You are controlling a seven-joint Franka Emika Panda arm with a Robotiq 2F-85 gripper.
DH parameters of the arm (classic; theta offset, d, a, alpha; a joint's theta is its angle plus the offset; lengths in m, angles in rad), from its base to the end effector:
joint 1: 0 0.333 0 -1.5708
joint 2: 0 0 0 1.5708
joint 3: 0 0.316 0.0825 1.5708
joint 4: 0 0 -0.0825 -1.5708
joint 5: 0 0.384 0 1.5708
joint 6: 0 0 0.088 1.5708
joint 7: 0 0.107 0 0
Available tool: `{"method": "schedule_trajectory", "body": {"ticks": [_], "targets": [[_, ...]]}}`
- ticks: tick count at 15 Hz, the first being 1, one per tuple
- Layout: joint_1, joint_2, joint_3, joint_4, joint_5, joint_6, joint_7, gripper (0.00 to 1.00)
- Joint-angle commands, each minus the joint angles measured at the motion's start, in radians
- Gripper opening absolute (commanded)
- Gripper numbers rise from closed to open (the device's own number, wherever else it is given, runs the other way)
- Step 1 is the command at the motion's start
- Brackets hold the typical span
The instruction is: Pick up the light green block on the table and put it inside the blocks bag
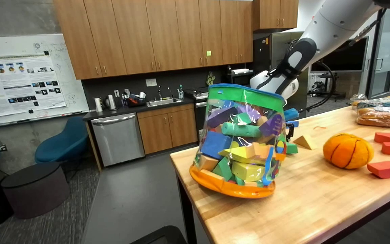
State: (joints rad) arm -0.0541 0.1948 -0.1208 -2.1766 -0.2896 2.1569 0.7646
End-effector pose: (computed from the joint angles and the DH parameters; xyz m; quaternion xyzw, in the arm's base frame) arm 0.5231 -0.1040 0.2878 0.9177 -0.3627 -0.0660 0.1482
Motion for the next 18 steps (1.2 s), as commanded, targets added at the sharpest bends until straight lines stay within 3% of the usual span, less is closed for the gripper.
{"method": "schedule_trajectory", "body": {"ticks": [1,8,13,18], "targets": [[-0.01,0.023,-0.016,0.011,0.033,-0.005,-0.046,0.13],[-0.018,-0.046,-0.033,-0.012,0.034,-0.016,-0.102,0.12],[-0.011,-0.189,-0.037,-0.035,-0.107,-0.054,-0.098,0.12],[-0.03,-0.376,0.002,-0.04,-0.251,-0.166,-0.083,0.12]]}}
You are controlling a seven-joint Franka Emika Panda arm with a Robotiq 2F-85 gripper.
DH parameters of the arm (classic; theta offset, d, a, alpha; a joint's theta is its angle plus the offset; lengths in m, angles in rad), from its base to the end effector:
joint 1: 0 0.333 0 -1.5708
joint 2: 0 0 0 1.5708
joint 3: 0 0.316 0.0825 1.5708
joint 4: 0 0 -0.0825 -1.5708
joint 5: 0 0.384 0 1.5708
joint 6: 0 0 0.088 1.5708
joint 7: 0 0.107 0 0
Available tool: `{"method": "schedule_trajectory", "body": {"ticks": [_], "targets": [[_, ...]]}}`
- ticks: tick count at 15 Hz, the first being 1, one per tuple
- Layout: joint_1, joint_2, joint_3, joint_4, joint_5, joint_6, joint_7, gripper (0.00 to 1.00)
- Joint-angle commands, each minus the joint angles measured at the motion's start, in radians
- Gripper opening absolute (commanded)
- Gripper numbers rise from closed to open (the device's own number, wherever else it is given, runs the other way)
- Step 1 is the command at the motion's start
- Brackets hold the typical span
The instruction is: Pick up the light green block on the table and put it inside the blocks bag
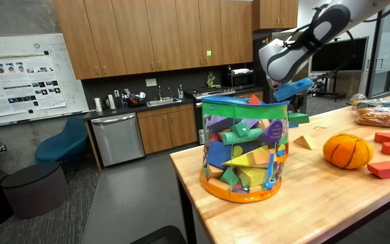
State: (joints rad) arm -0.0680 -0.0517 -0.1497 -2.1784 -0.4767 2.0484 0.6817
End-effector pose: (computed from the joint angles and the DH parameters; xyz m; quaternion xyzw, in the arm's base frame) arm 0.5006 -0.1369 0.4114 0.9260 -0.3171 0.0095 0.2048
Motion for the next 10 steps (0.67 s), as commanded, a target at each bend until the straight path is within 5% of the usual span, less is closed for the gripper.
{"method": "schedule_trajectory", "body": {"ticks": [1,10], "targets": [[-0.02,-0.163,0.042,-0.038,-0.078,-0.077,-0.004,0.12],[-0.02,-0.364,0.14,0.024,-0.029,-0.248,-0.162,0.12]]}}
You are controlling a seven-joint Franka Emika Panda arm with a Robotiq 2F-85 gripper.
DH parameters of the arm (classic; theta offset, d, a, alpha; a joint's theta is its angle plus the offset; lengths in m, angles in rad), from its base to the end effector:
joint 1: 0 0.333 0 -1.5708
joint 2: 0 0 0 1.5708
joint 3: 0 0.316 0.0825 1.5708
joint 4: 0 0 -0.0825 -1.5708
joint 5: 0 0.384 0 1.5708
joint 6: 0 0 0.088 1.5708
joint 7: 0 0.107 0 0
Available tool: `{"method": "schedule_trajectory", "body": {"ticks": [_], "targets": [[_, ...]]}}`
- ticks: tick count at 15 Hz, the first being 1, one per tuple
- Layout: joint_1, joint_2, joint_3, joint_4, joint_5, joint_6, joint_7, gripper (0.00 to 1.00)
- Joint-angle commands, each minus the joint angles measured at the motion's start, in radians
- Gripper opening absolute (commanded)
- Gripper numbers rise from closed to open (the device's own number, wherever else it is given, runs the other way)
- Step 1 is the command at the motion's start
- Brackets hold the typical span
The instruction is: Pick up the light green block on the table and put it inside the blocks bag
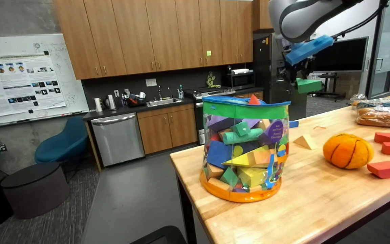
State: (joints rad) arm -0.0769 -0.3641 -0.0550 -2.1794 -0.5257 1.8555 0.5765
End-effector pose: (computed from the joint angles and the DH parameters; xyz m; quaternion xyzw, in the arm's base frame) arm 0.4427 -0.1009 0.5506 0.9318 -0.2704 0.0730 0.2309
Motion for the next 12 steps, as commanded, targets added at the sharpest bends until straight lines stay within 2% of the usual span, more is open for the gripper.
{"method": "schedule_trajectory", "body": {"ticks": [1,7,12], "targets": [[-0.01,-0.061,0.063,0.041,0.017,-0.071,-0.062,0.12],[0.02,-0.033,0.161,0.244,0.05,-0.144,-0.099,0.12],[0.069,0.073,0.226,0.424,0.153,-0.125,-0.119,0.12]]}}
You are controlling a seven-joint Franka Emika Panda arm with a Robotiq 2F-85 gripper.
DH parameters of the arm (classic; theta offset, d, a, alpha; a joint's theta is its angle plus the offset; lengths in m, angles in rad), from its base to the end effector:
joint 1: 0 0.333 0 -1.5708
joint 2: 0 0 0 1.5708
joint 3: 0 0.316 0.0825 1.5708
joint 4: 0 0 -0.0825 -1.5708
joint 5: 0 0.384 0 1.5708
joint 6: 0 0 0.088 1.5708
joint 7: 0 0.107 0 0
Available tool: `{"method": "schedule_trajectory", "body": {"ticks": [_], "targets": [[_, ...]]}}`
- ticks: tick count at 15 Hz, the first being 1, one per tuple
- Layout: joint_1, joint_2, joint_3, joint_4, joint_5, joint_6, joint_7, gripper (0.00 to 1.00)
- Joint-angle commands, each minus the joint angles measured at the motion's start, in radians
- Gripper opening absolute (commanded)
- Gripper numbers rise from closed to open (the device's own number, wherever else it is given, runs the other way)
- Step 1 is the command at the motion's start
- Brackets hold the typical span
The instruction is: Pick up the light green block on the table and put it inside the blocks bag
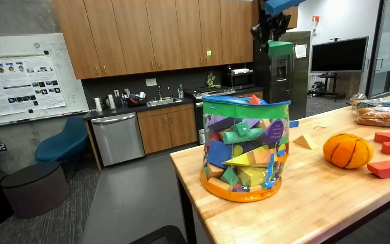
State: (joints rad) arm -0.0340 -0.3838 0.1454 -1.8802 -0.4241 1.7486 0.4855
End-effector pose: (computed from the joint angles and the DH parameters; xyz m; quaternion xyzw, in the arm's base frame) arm 0.4471 0.0278 0.6938 0.9490 -0.1699 0.1840 0.1914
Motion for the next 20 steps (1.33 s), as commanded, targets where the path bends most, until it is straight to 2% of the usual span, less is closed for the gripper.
{"method": "schedule_trajectory", "body": {"ticks": [1,6,10,14,20], "targets": [[0.039,0.121,0.041,0.157,0.068,-0.018,-0.031,0.12],[0.103,0.291,0.093,0.302,0.102,-0.044,-0.029,0.12],[0.158,0.397,0.093,0.355,0.129,-0.051,-0.026,0.12],[0.191,0.461,0.077,0.34,0.171,-0.057,-0.015,0.12],[0.192,0.502,0.043,0.275,0.32,-0.04,-0.003,0.12]]}}
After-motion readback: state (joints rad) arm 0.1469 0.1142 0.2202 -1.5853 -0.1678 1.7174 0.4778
